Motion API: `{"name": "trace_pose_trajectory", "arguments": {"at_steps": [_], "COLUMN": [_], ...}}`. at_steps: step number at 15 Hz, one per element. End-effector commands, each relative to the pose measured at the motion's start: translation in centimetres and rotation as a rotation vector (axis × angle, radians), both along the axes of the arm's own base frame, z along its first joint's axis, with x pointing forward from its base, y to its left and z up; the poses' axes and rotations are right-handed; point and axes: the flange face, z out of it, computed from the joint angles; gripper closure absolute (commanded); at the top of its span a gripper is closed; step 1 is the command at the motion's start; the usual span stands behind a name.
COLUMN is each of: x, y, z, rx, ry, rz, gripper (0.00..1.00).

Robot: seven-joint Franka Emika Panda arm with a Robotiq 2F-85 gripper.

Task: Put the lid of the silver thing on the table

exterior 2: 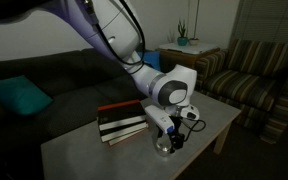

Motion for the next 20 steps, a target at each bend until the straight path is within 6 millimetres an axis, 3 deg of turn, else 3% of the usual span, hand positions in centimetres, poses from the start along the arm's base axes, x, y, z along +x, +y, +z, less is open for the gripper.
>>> {"name": "trace_pose_trajectory", "arguments": {"at_steps": [1, 5, 9, 20], "x": [0.6, 1.7, 1.6, -0.1], "y": [0.1, 0.8, 1.3, 1.4], "z": [0.1, 0.6, 0.2, -1.4], "rx": [-0.021, -0.033, -0.007, 0.043], "ry": [-0.07, -0.205, -0.275, -0.262], "rz": [0.005, 0.009, 0.006, 0.006], "gripper": [0.0, 0.0, 0.0, 0.0]}}
